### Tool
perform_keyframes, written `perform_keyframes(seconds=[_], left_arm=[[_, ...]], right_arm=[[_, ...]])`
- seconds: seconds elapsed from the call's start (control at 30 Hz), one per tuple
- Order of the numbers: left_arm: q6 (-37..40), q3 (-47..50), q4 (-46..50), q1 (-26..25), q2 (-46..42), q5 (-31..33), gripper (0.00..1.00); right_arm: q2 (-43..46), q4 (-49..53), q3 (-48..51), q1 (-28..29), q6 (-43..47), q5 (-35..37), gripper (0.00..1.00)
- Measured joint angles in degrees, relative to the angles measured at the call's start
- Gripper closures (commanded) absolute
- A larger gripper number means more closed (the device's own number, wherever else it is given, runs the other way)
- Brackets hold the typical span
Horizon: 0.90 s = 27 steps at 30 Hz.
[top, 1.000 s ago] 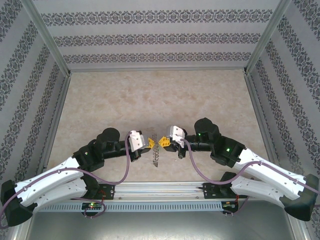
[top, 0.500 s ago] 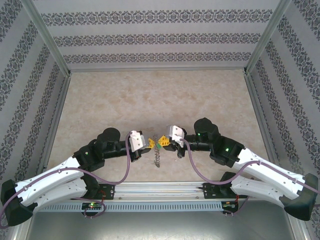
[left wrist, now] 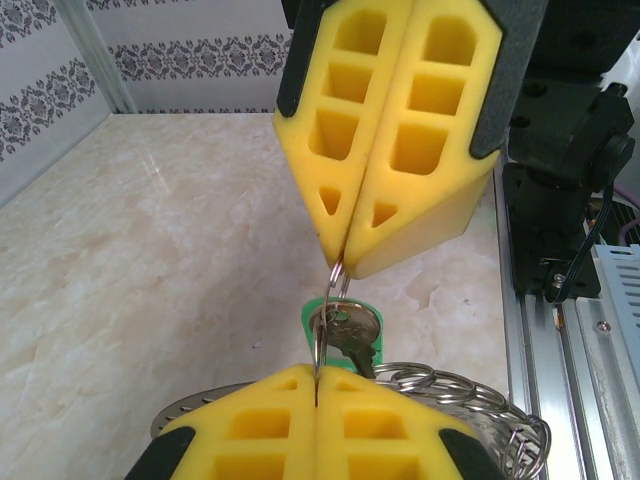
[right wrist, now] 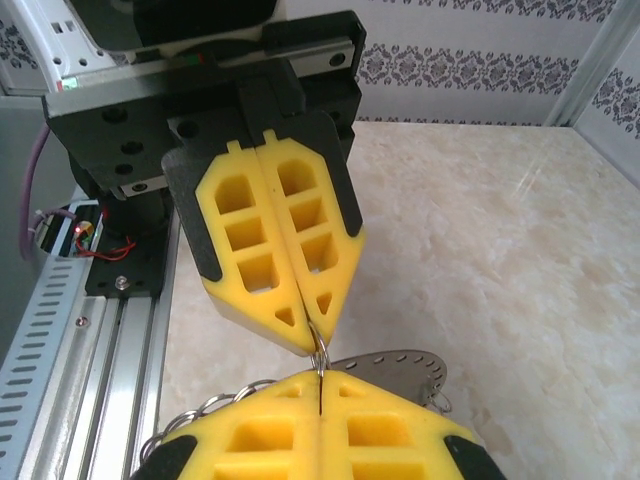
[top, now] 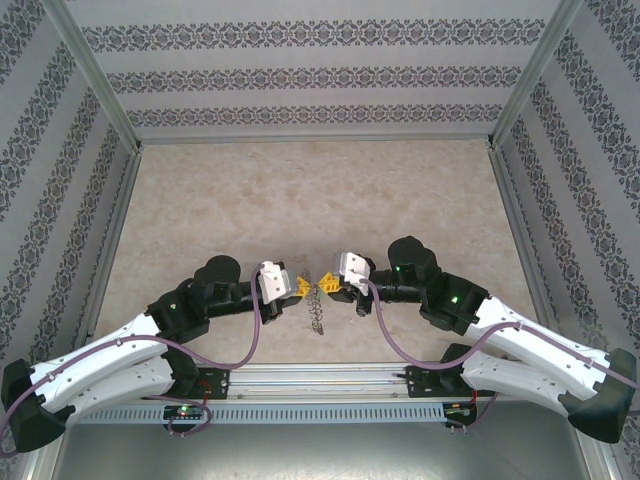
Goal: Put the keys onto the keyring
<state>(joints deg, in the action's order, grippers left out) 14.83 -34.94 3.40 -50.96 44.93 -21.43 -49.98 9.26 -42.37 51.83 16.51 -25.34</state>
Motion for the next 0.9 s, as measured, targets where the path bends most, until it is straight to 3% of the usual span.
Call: perform_keyframes(seconds=[0.9], left_arm=[[0.0,0.0,0.0,0.0,0.0,-0.6,1.0]], right_arm=[[1.8,-4.0,2.1,-0.7,-0.2,-0.6,1.0]])
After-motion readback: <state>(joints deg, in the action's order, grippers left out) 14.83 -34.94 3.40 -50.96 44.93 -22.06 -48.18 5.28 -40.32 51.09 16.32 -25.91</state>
